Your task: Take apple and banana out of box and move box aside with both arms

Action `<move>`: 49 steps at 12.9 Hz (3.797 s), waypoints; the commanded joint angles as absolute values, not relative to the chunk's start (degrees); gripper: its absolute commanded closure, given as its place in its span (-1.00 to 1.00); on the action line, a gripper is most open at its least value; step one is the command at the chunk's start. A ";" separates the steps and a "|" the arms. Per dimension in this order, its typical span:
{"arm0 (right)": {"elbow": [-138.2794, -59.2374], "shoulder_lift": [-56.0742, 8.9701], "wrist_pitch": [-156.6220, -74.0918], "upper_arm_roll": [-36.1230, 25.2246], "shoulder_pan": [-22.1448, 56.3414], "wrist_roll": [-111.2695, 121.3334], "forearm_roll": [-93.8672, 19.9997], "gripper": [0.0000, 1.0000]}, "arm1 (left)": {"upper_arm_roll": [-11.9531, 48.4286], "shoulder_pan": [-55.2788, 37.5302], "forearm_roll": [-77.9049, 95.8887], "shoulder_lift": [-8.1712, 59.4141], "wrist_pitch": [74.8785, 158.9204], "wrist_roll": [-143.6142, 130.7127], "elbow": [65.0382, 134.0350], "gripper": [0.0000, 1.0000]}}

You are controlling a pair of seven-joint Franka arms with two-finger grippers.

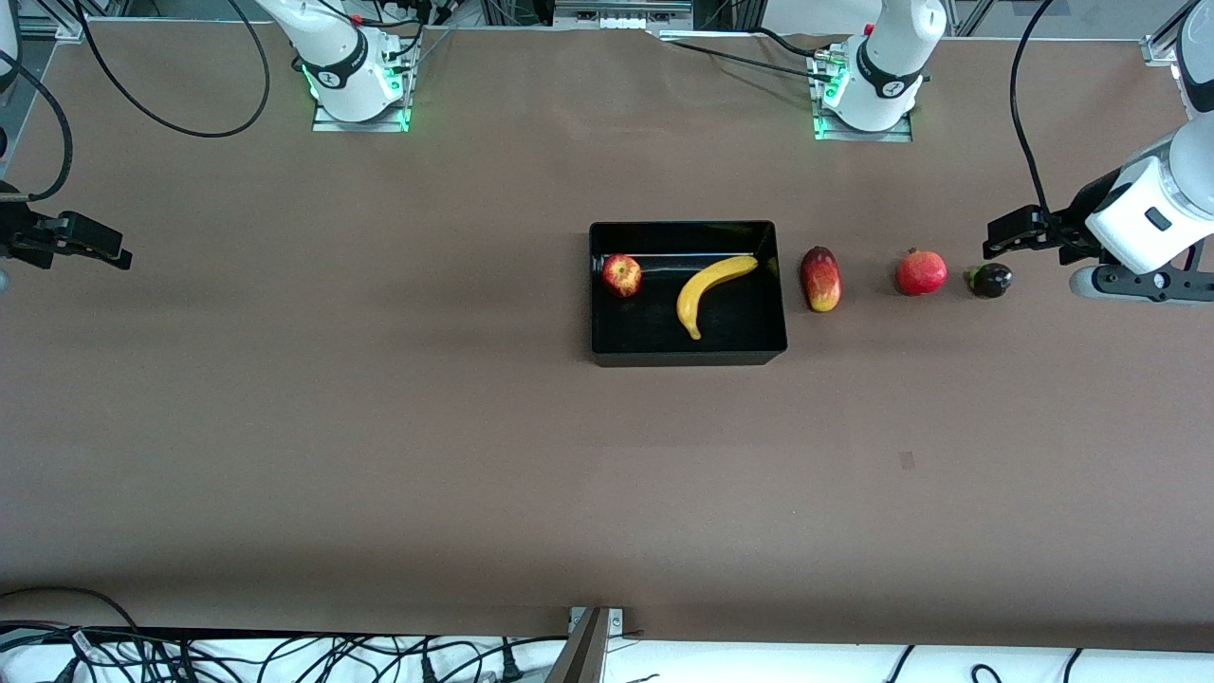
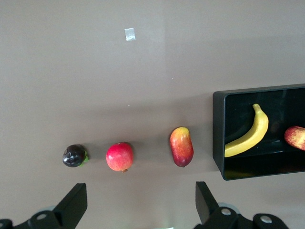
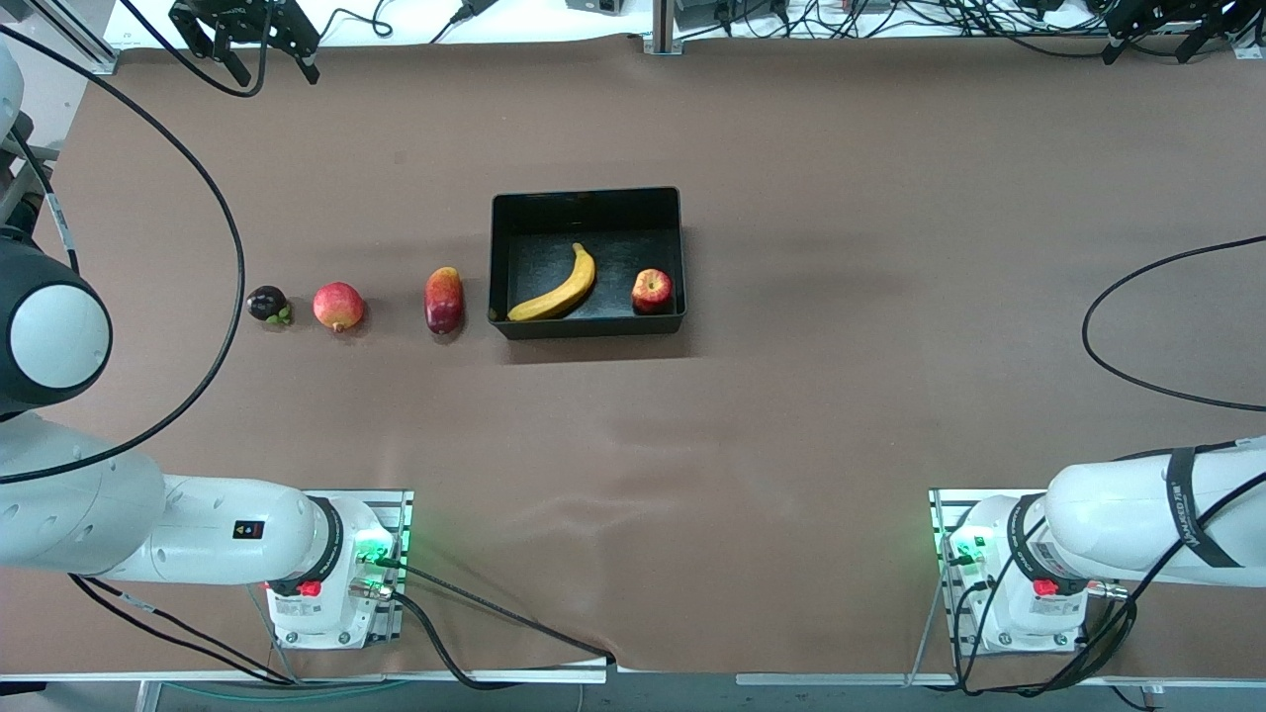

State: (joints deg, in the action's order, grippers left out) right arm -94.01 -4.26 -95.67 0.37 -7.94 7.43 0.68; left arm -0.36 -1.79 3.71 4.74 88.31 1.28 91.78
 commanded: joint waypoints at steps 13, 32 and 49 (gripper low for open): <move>-92.72 -4.92 -94.83 0.35 -8.17 7.47 -0.18 -1.00 | 9.31 -16.85 8.87 13.16 104.47 -15.97 98.61 -1.00; -92.90 -4.92 -94.83 0.35 -8.17 7.47 -0.26 -1.00 | 11.07 -35.33 8.70 35.68 133.85 -23.91 100.19 -1.00; -92.81 -5.80 -96.33 0.44 -7.91 6.94 -0.62 -1.00 | 11.51 -35.24 4.04 37.44 135.79 -23.29 102.13 1.00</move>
State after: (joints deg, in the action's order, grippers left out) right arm -93.96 -5.02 -96.17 0.38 -7.92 7.43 0.35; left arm 12.08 -35.21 6.23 35.64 134.89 -23.40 101.12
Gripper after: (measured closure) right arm 0.000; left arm 0.330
